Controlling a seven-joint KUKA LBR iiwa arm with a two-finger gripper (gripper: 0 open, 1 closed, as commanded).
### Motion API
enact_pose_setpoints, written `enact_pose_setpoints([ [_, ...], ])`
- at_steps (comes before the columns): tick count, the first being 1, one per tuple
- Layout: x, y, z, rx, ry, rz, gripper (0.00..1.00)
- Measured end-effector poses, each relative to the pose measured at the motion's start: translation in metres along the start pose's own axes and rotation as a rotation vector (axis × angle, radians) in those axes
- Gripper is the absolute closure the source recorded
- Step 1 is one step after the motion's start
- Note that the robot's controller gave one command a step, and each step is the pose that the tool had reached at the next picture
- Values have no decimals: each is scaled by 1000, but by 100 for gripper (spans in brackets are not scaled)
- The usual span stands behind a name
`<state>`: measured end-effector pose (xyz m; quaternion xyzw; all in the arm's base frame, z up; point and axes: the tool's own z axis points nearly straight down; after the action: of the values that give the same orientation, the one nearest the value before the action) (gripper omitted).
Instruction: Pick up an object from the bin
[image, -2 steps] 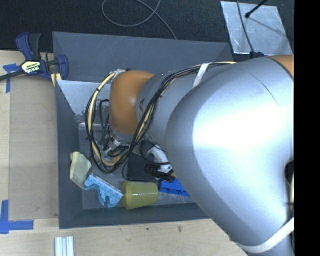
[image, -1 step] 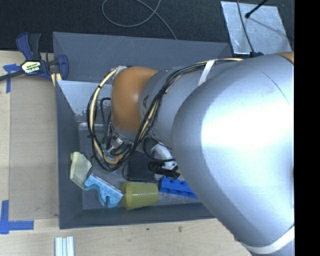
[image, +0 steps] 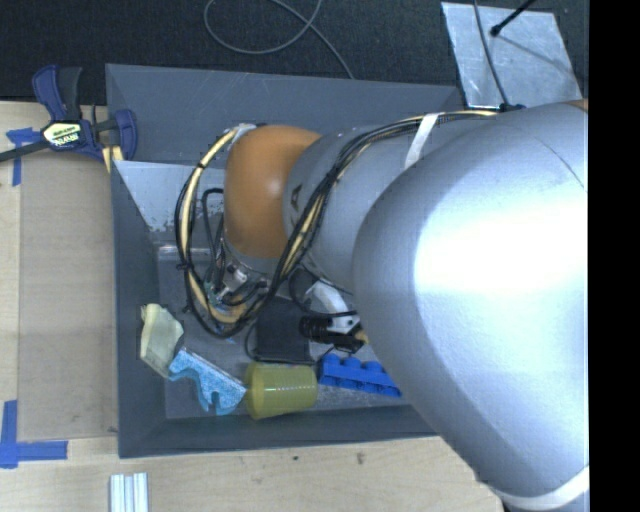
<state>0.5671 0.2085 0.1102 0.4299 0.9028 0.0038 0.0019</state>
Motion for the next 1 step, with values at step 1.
enact_pose_setpoints([
  [1, -1, 0, -6, -2, -1, 30, 100],
])
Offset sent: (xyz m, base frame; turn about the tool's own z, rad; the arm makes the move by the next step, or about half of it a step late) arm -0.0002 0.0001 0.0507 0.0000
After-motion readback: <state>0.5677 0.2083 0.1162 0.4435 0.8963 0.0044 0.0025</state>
